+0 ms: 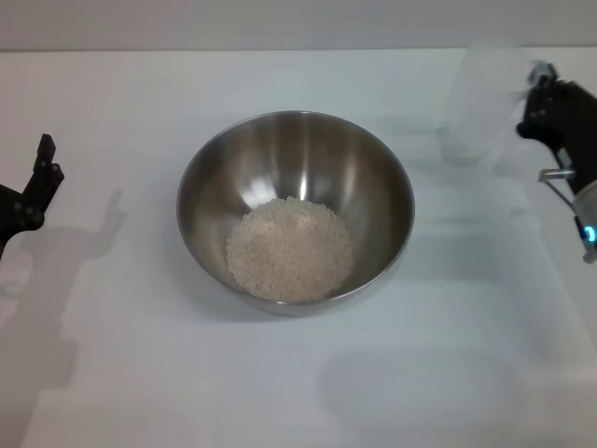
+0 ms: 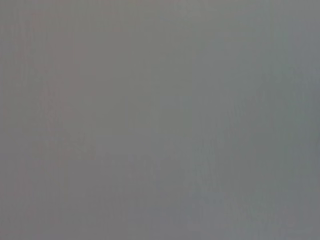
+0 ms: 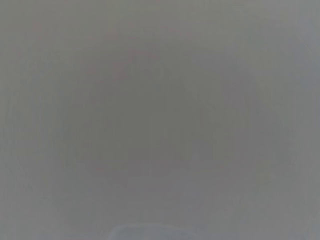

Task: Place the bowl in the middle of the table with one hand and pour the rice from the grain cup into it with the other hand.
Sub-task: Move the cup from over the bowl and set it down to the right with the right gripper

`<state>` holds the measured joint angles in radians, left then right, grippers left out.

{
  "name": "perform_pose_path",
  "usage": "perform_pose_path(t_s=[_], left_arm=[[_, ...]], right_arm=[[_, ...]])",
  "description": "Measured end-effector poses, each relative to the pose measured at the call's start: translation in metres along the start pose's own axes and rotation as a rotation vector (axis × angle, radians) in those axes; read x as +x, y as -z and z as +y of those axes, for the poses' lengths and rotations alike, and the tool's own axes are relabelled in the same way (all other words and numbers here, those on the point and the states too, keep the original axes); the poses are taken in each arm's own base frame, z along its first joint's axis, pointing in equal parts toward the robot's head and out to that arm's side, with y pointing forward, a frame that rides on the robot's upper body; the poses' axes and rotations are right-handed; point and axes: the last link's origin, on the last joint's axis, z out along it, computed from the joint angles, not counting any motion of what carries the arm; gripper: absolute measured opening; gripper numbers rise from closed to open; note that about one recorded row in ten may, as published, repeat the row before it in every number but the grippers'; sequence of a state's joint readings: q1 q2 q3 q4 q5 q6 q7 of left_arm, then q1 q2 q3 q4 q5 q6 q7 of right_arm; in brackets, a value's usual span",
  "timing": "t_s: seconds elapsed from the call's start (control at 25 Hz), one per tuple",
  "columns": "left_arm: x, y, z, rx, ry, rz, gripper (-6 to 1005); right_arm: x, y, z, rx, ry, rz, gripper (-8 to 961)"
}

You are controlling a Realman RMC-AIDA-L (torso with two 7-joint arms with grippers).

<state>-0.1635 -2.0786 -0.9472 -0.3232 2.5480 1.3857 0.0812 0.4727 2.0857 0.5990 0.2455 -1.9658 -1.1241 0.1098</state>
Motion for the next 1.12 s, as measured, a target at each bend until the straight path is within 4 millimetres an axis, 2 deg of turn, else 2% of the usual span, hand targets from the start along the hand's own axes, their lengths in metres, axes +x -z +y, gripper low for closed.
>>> perform_pose_path(t_s=[0.56,1.12], left_arm=[[0.0,0.0,0.001,-0.004,0.0,-0.002,841],[0.0,0.0,0.003,-0.013,0.001,-0.002,840]], right_arm=[[0.015,-0.018,0.022,-0.129,0.094,0.157,11],[0.022,-0.017,0.03,-0.176,0.123,0.197,14]])
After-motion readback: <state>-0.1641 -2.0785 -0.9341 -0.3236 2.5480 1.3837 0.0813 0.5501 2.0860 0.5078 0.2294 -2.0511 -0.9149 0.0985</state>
